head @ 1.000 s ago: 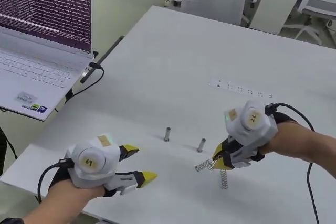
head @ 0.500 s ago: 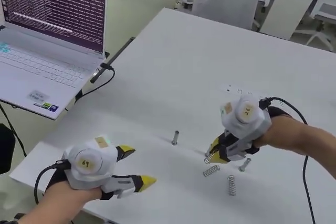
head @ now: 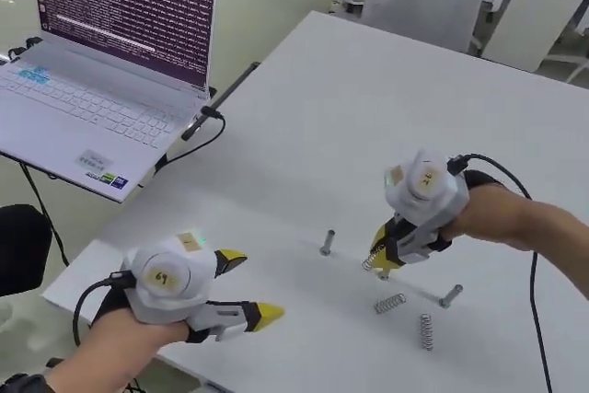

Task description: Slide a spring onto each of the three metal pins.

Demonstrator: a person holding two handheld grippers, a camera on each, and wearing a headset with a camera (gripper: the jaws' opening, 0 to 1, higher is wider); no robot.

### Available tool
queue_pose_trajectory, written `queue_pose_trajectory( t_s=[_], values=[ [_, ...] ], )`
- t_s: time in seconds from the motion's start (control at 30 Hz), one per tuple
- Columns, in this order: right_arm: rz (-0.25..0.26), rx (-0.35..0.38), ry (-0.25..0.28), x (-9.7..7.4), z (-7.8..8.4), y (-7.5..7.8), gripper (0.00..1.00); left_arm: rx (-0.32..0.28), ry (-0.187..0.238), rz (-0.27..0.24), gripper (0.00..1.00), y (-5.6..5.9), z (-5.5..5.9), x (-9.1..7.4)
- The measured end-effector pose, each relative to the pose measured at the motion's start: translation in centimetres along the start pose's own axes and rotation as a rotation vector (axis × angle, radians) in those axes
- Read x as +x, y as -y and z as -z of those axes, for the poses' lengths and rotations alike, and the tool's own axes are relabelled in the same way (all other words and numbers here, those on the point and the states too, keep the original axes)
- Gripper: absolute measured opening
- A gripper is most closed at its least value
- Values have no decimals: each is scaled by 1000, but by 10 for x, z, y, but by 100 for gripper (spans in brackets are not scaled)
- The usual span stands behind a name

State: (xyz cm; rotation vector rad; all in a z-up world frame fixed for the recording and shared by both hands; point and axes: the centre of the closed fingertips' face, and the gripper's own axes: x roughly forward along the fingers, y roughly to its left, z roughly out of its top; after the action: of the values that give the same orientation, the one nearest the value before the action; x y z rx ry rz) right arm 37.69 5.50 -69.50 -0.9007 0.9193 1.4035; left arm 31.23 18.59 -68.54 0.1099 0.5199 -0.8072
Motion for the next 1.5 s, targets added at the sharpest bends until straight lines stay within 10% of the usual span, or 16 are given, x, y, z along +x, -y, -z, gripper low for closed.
queue_pose_trajectory(
  t_s=[0.67,1.5],
  values=[
    [36,24,-5,15,-15,49,9,-22,-9,-28,51,-8,7,-10],
    [15,-32,-34,35,-29,63,9,-56,-12,-46,50,-16,14,-11]
  ],
)
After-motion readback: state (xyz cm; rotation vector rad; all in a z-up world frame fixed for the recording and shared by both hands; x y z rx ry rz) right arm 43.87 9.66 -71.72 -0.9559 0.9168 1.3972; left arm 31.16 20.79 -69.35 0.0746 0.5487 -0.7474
